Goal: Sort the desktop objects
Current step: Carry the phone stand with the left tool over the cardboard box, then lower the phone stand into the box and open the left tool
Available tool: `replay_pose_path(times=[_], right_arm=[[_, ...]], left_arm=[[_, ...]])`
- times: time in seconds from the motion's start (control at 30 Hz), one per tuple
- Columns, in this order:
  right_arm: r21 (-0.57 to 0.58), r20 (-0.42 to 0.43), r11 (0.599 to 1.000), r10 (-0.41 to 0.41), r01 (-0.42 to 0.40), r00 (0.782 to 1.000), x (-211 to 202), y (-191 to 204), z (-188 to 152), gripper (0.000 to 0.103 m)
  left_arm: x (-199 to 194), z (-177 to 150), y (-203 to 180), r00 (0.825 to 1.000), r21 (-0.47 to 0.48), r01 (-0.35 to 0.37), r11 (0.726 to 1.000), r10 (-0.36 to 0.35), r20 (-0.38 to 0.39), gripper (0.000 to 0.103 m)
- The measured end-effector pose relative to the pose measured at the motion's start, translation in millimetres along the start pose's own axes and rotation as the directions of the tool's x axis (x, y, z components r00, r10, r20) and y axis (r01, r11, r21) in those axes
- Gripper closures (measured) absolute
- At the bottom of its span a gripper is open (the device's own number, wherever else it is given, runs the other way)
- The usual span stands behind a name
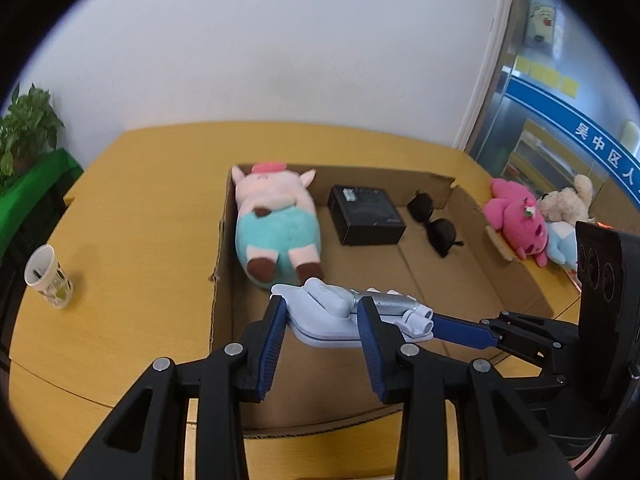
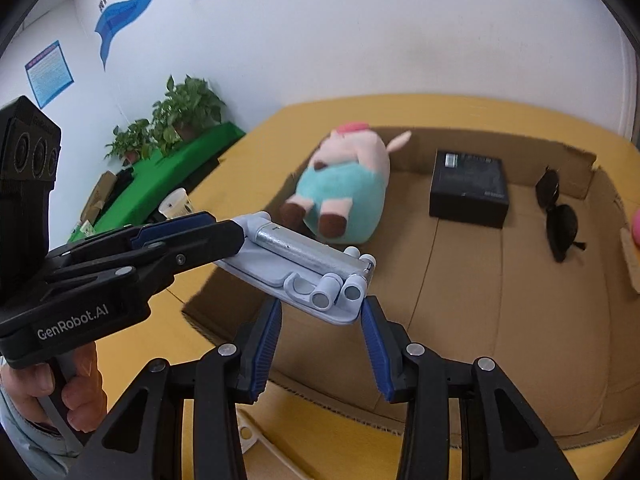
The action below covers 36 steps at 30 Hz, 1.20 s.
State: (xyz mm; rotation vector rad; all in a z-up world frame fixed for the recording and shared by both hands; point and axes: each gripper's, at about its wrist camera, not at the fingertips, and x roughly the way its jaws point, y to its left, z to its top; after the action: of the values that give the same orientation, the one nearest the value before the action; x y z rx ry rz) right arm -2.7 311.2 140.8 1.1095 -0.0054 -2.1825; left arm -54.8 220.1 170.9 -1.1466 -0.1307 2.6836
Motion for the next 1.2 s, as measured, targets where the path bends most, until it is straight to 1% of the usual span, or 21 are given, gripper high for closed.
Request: replay_pose_path(times=[0.1,0.2,0.27,0.37,0.47,0.53,0.6,0.63,0.67,0.7,0.77,0.83,0.87,0.9,0.93,0.97,1.0,1.03,1.1,1.13,1.2], right_arm=[[0.02,-0.059,1.0,0.001,0.0,0.998,26.1,-8.4,0.2,0.062],[0.053,-0.128,0.999,0.022,-0.015,0.991,50.0,-19.4,1.6,0.061],[0.058,-0.168,0.998,0.025,-0.016,0.986,61.0,-22.2,0.9,0.061],[0.06,-0.236,0.998,0.033,-0.02,0.971,77.9,-23.9,-3.0,0.059],[0.072,-0.267,0.997,0.047,-0.029,0.963,86.9,-24.6,-5.5,0.059],[0.087,-0.282,0.996,0.054,-0.031,0.958,92.7,-26.6,-7.8,0.059],[0.097,-0.291,0.995,0.055,-0.028,0.955,95.5,-28.3,-10.7,0.059],[0.111,-0.286,0.993,0.068,-0.037,0.956,93.5,-29.7,-12.0,0.059],[0.124,-0.27,0.991,0.078,-0.046,0.96,87.7,-31.2,-12.6,0.056],[0.124,-0.247,0.991,0.07,-0.04,0.966,79.3,-31.6,-12.5,0.049],[0.089,-0.188,0.996,0.017,0.0,0.982,55.8,-28.3,-11.8,0.039],[0.037,-0.104,0.996,-0.074,0.079,0.992,23.0,-21.1,-13.1,0.032],[0.016,-0.045,0.992,-0.126,0.127,0.991,3.0,-16.5,-15.9,0.027],[0.001,0.003,0.987,-0.16,0.16,0.987,-13.3,-11.8,-19.3,0.021],[-0.017,0.055,0.982,-0.187,0.189,0.981,-31.0,-5.7,-23.5,0.018],[-0.04,0.114,0.975,-0.212,0.217,0.971,-50.5,2.0,-30.2,0.013],[-0.056,0.166,0.966,-0.239,0.251,0.957,-68.1,8.8,-37.2,0.008],[-0.062,0.201,0.959,-0.259,0.277,0.945,-81.0,13.4,-42.9,0.006],[-0.065,0.254,0.948,-0.287,0.312,0.924,-105.3,18.9,-51.7,0.005],[-0.065,0.271,0.946,-0.291,0.319,0.918,-116.0,21.4,-56.3,0.005],[-0.063,0.289,0.943,-0.296,0.327,0.91,-128.8,26.1,-60.4,0.005]], left_arm=[[23.6,-2.8,10.1,0.999,-0.013,-0.004,1.0,0.004,-0.051,0.067],[41.8,-5.6,14.9,0.995,-0.018,-0.014,1.0,0.013,-0.098,0.067],[51.4,-8.3,18.7,0.991,-0.023,-0.025,0.999,0.022,-0.135,0.067],[65.1,-15.1,22.1,0.977,-0.032,-0.052,0.998,0.045,-0.207,0.068],[72.5,-22.0,25.2,0.966,-0.034,-0.08,0.996,0.069,-0.25,0.068],[72.4,-23.0,22.6,0.964,-0.013,-0.089,0.996,0.083,-0.252,0.069],[70.9,-24.0,21.9,0.963,-0.015,-0.079,0.997,0.072,-0.26,0.069],[69.1,-25.1,22.7,0.963,-0.024,-0.075,0.997,0.067,-0.261,0.069],[67.7,-25.7,24.0,0.964,-0.03,-0.079,0.996,0.069,-0.258,0.069],[64.1,-26.7,25.2,0.965,-0.033,-0.091,0.995,0.08,-0.248,0.069],[52.6,-27.9,25.9,0.971,-0.035,-0.108,0.994,0.098,-0.219,0.069],[32.7,-27.1,21.9,0.98,-0.032,-0.128,0.991,0.121,-0.155,0.069],[18.8,-27.8,17.3,0.985,-0.025,-0.137,0.99,0.133,-0.111,0.069],[2.3,-29.1,10.7,0.988,-0.016,-0.144,0.989,0.143,-0.056,0.067],[-12.2,-30.5,3.9,0.989,-0.007,-0.149,0.989,0.149,-0.006,0.058],[-27.0,-32.1,-4.1,0.987,0.002,-0.157,0.988,0.157,0.047,0.05],[-42.4,-34.5,-13.0,0.98,0.007,-0.172,0.985,0.17,0.101,0.032],[-56.6,-37.4,-22.0,0.971,0.01,-0.184,0.983,0.18,0.156,0.022],[-76.8,-40.2,-37.4,0.956,0.023,-0.176,0.984,0.166,0.242,0.021],[-84.9,-42.0,-44.8,0.953,0.036,-0.159,0.987,0.144,0.265,0.021],[-92.3,-41.8,-57.6,0.954,0.051,-0.124,0.991,0.105,0.282,0.022]])
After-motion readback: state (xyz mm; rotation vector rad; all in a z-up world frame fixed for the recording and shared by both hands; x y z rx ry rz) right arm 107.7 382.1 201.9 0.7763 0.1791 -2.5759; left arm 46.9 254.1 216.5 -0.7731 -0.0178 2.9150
